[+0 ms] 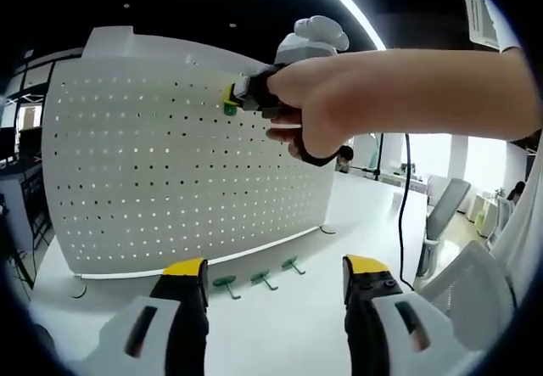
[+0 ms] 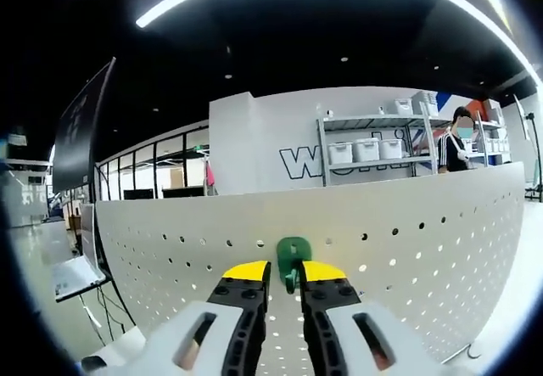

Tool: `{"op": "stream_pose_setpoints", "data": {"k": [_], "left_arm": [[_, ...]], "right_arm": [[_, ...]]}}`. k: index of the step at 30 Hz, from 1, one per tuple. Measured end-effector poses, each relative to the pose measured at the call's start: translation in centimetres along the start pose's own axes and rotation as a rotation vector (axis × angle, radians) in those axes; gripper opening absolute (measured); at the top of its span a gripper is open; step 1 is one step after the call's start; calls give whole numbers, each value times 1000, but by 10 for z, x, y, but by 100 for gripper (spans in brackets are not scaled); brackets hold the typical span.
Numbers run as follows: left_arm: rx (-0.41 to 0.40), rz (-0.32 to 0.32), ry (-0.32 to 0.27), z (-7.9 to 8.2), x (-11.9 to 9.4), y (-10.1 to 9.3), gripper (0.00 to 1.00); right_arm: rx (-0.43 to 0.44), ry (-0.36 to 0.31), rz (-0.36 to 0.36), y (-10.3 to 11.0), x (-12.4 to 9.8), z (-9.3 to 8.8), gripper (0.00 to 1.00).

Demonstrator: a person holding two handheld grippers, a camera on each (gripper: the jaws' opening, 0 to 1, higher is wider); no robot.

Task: Insert the hook assembly into the mounting plate slot until the hook locks in place.

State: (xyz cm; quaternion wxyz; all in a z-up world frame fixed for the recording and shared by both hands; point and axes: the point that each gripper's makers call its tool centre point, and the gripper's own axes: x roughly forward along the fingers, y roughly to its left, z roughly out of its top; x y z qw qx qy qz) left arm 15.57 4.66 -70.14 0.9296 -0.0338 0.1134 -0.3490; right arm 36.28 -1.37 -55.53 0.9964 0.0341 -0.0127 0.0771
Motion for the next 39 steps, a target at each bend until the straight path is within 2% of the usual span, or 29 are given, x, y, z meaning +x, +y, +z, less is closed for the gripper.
{"op": "stream_pose_setpoints", "data": {"k": [3,5,6,8,11,13,18,20,24,26,30,32,34,39], "left_arm": [[-2,2,-1,1,0,1,67],[-3,0,-1,1,0,0,67],[1,0,2,0,1,1,67],[1,0,-5,2,1,1,67],[2,0,-3,1,0,2,67],[1,0,-1,1,0,2,67],[2,2,-4,2,1,3,67],[2,2,-2,1,1,3,68],[6,3,-2,2,1,1,68],[5,3,-2,3,1,1,68],[7,5,-5,4,0,1,68],[7,5,-6,4,0,1,68],[7,5,-6,4,0,1,68],[9,2,-4,3,0,0,68]], "right_arm": [[7,-1,32,3,-1,-1,18],[40,4,90,11,-1,-1,25],[36,-3,104,12,-2,-1,27],[-26,-2,139,14,-3,-3,29],[-10,-11,177,15,-8,-2,32],[-46,-4,209,17,-10,-4,32],[-66,-46,232,13,-14,5,36],[-90,-37,234,13,-13,4,36],[-45,-31,230,12,-11,6,36],[-71,-26,235,13,-11,5,36],[-60,-28,238,7,-13,6,36],[-72,-35,262,7,-16,5,37],[-23,-65,338,14,-19,8,39],[-12,-65,366,11,-22,7,42]]}}
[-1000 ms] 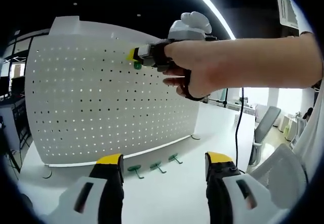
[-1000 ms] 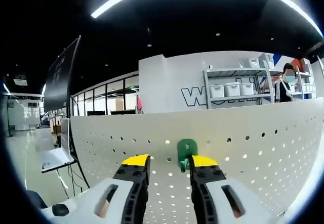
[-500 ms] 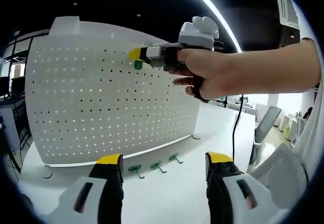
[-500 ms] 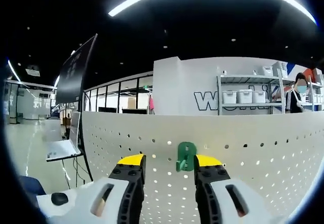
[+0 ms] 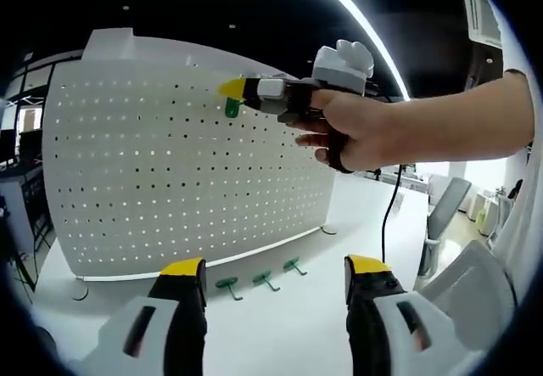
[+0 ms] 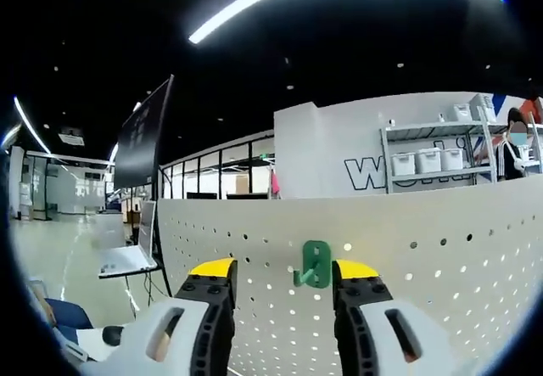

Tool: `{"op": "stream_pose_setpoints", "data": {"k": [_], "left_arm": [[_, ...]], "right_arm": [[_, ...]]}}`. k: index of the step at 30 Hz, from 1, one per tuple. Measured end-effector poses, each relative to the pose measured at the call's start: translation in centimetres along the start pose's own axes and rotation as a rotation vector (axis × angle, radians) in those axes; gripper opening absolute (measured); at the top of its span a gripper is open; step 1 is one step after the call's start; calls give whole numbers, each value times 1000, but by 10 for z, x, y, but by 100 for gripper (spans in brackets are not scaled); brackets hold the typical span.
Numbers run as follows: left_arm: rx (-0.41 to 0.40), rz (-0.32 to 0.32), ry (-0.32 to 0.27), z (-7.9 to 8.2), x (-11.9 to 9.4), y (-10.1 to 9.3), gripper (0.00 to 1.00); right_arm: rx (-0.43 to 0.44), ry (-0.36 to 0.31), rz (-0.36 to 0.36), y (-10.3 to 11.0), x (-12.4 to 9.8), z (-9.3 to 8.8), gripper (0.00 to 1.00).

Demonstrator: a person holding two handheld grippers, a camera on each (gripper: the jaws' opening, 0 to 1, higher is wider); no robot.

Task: Insert the hook assembly into the mounting plate slot until the hook locks in place.

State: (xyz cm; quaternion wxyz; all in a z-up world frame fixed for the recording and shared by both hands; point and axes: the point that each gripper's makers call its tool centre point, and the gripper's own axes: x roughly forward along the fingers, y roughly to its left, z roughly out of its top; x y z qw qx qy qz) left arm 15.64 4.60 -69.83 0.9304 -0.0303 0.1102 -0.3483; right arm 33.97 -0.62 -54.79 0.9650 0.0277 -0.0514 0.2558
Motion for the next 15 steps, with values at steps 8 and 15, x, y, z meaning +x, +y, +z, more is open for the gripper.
{"op": "stream_pose_setpoints", "data": {"k": [8,15], "left_arm": [[1,2,0,1,-1,2,68],[2,3,-1,0,-1,3,68]], "right_arm": [[-17,9,34,4,-5,-3,42],[-63,46,82,1,-22,-18,44]]}}
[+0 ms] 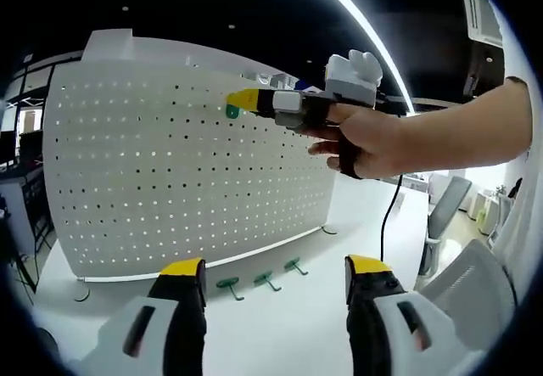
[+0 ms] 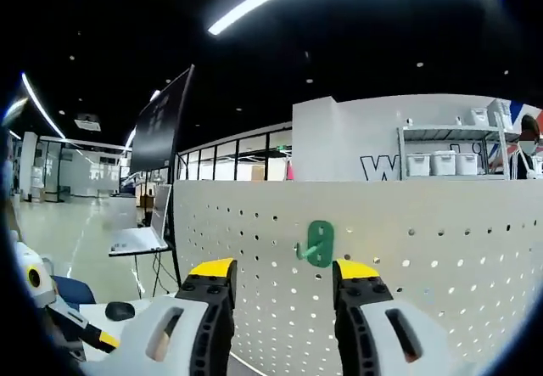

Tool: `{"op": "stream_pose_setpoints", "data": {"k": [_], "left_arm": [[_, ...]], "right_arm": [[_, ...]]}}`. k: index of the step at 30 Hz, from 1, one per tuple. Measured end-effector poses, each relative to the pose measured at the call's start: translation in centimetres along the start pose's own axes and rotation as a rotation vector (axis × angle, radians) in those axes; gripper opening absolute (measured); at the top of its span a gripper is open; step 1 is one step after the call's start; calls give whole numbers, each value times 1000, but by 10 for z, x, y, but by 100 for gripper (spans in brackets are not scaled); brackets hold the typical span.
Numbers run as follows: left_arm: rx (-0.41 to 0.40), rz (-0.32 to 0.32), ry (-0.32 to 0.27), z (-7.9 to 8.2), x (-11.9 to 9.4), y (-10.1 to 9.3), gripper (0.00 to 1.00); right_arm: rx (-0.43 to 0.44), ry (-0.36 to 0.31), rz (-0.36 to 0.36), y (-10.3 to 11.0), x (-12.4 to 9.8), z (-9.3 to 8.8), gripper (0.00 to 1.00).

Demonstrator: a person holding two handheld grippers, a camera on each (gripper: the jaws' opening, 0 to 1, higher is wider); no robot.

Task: Insert the hook assembly into the mounting plate slot until the hook locks in place.

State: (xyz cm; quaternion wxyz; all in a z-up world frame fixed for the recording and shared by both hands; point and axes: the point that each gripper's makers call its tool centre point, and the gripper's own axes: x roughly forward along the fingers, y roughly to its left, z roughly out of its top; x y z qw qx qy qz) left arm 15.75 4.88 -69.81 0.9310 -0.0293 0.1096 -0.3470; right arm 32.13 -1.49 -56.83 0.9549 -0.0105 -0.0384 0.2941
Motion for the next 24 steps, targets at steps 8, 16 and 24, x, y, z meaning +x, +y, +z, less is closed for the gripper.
{"op": "stream_pose_setpoints", "data": {"k": [8,16,24], "left_arm": [[14,0,-1,0,0,2,69],[25,6,1,1,-1,6,70],[27,12,8,-1,-4,9,70]], "right_arm": [[-26,8,34,4,-20,-11,47],[-27,12,75,9,-40,-20,49],[-18,35,95,7,-60,-31,51]]}}
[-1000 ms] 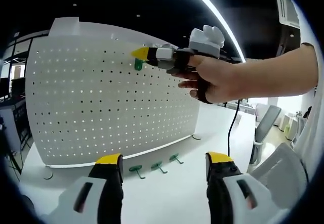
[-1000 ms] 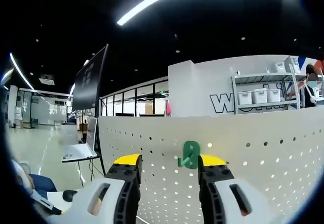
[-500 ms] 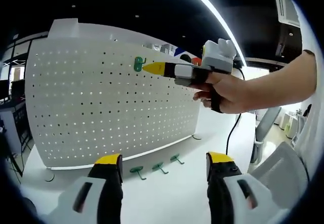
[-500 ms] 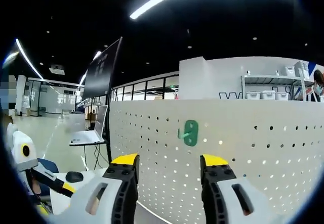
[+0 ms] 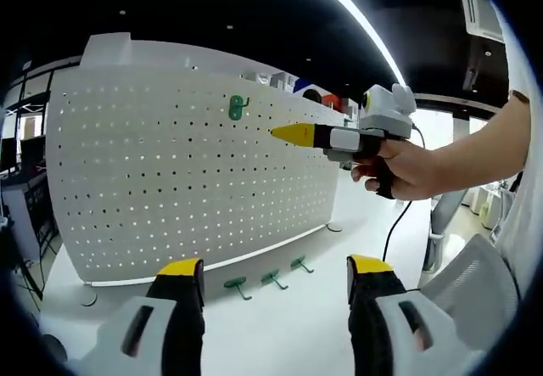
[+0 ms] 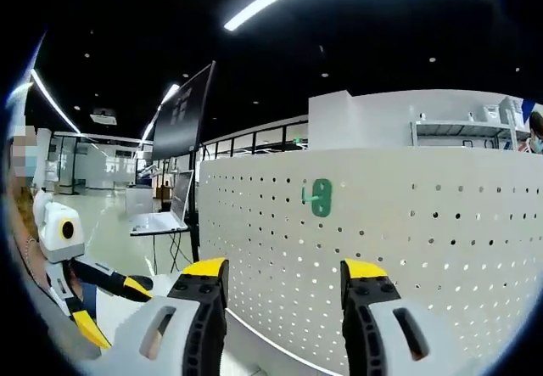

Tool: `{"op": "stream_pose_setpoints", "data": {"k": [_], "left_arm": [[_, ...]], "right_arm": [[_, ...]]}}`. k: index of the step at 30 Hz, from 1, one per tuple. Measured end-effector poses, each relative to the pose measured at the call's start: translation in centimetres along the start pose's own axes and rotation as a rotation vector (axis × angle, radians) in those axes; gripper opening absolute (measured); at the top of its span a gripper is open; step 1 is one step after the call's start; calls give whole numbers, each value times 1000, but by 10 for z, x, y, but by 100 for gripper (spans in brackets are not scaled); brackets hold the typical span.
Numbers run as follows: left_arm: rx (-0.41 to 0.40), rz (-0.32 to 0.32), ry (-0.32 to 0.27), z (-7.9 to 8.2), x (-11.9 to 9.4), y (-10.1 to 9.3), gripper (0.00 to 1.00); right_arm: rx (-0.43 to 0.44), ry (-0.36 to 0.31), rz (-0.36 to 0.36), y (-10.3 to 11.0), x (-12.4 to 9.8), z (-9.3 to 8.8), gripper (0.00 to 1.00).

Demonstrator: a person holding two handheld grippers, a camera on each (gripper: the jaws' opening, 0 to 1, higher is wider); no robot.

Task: Insert the hook assembly into the mounting plate slot until the hook locks in place.

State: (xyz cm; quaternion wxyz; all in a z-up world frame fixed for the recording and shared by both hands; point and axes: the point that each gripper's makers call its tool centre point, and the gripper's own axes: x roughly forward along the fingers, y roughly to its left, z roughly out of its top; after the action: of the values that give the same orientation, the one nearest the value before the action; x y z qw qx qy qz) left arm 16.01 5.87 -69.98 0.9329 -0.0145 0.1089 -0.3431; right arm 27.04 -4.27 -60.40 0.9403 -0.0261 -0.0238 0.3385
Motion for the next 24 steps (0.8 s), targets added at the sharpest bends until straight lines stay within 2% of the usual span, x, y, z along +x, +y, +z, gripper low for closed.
{"op": "stream_pose_setpoints", "data": {"k": [24], "left_arm": [[15,4,4,-2,-5,4,75]], "right_arm": [[10,88,29,7,-52,-39,55]]}}
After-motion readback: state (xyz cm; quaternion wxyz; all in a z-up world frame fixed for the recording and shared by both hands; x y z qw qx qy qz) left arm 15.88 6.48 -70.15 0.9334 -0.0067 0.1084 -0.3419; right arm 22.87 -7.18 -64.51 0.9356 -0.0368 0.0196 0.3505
